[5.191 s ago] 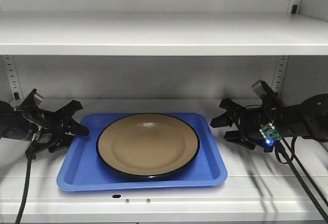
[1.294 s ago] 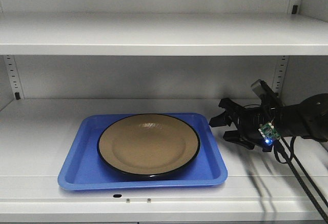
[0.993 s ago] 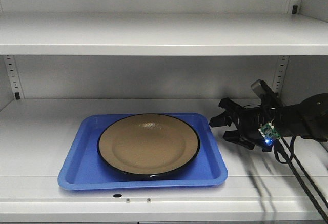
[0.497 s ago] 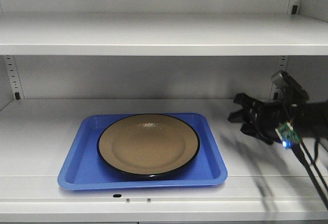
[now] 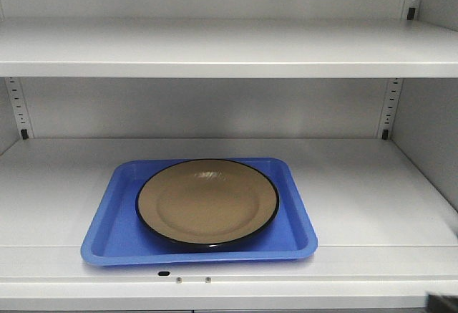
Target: Place disk in tray to left cabinet
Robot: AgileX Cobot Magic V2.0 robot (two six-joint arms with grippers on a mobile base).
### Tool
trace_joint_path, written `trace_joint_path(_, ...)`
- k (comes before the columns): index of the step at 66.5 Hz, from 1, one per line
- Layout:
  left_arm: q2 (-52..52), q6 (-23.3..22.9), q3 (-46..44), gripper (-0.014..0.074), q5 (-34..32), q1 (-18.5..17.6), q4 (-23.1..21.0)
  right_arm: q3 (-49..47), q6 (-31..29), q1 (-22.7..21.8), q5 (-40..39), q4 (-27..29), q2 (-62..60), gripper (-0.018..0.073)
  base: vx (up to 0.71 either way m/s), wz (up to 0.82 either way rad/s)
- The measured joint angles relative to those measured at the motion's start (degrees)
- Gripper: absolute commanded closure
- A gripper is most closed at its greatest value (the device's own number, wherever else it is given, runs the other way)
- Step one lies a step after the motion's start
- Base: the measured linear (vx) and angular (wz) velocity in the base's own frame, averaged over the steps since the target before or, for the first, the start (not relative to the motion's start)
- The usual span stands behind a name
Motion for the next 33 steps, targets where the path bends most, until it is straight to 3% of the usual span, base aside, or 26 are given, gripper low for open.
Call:
trace_joint_path(9, 0.0, 0.0, 0.0, 0.06, 0.0, 0.0, 0.0, 9.4, 8.8, 0.0, -4.2, -10.2, -14.2, 0.0568, 0.0, 0.0)
trace_joint_path(17, 0.0, 0.0, 0.0, 0.06, 0.0, 0.0, 0.0, 16.5, 12.4, 0.0, -5.7, -18.6, -26.5, 0.0568, 0.0, 0.0)
trace_joint_path(33, 0.0, 0.0, 0.0, 0.06, 0.0, 0.0, 0.1, 27.9, 13.6, 0.0, -5.0, -22.6, -46.6, 0.0568, 0.0, 0.0)
